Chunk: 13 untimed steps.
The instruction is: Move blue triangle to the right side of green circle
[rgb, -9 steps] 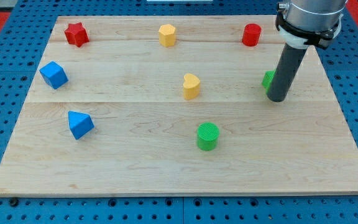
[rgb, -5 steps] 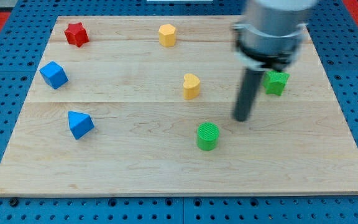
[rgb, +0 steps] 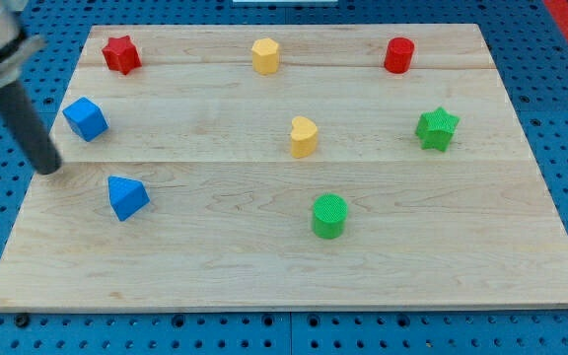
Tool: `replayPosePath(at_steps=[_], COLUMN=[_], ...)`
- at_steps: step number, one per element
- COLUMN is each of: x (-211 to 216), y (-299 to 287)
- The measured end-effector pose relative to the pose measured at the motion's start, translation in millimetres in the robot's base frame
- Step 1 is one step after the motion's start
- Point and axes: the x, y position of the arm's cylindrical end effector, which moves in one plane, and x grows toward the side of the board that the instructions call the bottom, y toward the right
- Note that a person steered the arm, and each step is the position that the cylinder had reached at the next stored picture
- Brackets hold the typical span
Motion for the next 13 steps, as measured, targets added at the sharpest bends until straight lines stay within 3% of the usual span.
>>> replayPosePath(at_steps=[1, 2, 3, 4, 6, 7, 8, 9, 10, 11, 13], x=[22.4, 22.5, 35.0, 64.2, 60.5, 30.4, 30.1, 31.8, 16.3, 16.5, 16.4], y=[25.7, 123.8, 143.5, 108.4, 223.3, 235.2, 199.2, 233.2, 221.9, 246.6, 349.3])
